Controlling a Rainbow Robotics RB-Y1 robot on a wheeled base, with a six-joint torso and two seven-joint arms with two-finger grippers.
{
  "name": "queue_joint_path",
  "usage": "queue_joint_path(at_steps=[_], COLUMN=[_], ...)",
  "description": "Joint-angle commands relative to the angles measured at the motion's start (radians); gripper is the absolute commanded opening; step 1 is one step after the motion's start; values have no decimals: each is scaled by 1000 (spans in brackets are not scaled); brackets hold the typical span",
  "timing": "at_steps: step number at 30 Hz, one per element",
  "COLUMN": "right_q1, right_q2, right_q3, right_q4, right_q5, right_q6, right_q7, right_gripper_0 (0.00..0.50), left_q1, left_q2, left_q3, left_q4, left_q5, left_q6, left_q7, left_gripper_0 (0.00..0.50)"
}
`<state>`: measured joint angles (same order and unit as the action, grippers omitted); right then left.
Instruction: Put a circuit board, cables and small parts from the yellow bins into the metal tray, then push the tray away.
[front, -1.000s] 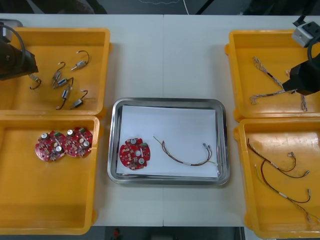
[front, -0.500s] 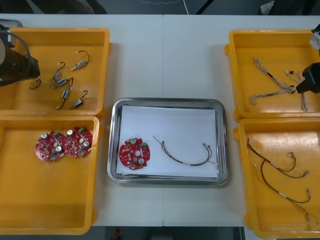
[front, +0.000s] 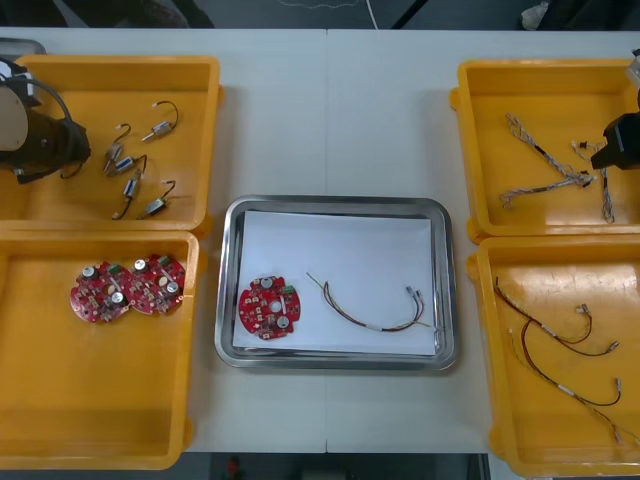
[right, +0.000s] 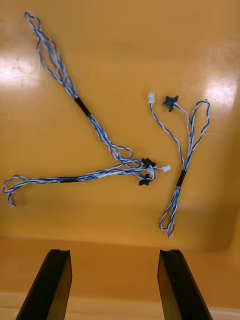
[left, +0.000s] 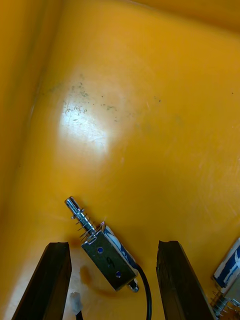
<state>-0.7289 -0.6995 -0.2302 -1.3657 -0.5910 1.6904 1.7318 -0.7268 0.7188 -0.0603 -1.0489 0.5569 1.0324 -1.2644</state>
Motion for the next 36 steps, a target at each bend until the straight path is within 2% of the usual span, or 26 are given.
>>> queue_joint_path(at_steps=[1,11,13,14,15,22,27,30,36], right_q1=[-44,-86,-98,-99,-103,-104,-104,-104,-106], right_q2=[-35,-35,-34,-34,-34,-35,-32,-31,-25], right_q3=[-23,-21,-21,-21,-21,-21,-21,-21,-21], right_q4=[48,208,241,251,266,335,399,432,491], right_q5=[25,57,65,68,71,80,60,46,23], right_q6=[-72,-195,-219,-227,-241,-308,-348,-362,-391], right_q7=[63,111,123,127,135,167,190,198,209], right_gripper_0=[500,500,500,500,500,500,500,500,500], left_q1=[12,12,12,12,12,12,12,12,10], left_q2=[-12,-15,-15,-15,-15,-15,-7,-2,5], left_q3=[-30,-46,-46,-46,-46,-44,-27,4,85], left_q4=[30,63,63,63,64,63,55,26,-68], left_q5=[-9,-12,-12,-12,-12,-12,-14,-20,-69], left_q6=[-64,-101,-101,-101,-97,-80,-55,-9,152], left_q7=[42,39,39,39,39,37,31,23,10], left_gripper_0=[500,500,212,139,5,0,0,1,2])
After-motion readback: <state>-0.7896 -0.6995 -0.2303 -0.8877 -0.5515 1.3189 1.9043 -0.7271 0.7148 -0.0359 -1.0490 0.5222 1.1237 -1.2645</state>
